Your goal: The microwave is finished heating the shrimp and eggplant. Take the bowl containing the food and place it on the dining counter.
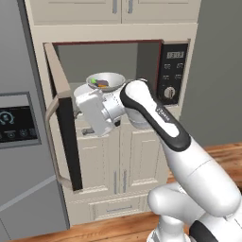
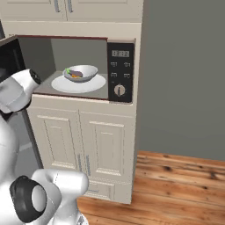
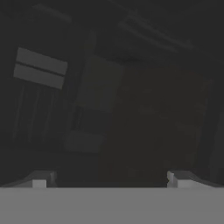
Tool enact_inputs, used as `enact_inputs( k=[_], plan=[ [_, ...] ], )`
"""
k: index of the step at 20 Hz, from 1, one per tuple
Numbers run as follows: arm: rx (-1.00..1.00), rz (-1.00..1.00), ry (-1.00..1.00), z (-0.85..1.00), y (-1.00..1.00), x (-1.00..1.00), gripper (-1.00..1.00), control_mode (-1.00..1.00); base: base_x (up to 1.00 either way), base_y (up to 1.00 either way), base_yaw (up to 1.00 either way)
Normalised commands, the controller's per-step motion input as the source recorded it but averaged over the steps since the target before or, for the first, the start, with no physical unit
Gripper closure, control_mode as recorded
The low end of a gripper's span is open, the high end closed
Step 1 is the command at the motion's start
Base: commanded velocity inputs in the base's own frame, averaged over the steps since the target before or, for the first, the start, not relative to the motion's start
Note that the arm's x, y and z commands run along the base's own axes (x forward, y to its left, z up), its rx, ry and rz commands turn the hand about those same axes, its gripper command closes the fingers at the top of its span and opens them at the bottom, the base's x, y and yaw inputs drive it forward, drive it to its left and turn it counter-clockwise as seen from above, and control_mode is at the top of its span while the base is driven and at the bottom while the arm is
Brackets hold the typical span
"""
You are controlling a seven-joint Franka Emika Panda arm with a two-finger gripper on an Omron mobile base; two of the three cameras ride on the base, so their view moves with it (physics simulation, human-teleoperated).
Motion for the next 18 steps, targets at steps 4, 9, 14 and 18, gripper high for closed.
enact_inputs(
  k=[4, 9, 14, 18],
  plan=[
    [0.02, -0.13, -0.03, 0.21, -1.0, -0.04, -1.0, -1.0, 0.0, 0.0, 0.0],
    [0.0, -0.18, -0.09, 0.22, -1.0, 0.0, -1.0, -1.0, 0.0, 0.0, 0.0],
    [-0.02, -0.28, -0.06, 0.07, -1.0, 0.0, -1.0, -1.0, 0.0, 0.0, 0.0],
    [-0.01, -0.41, 0.0, 0.01, -1.0, 0.0, -1.0, -1.0, 0.0, 0.0, 0.0]
  ],
)
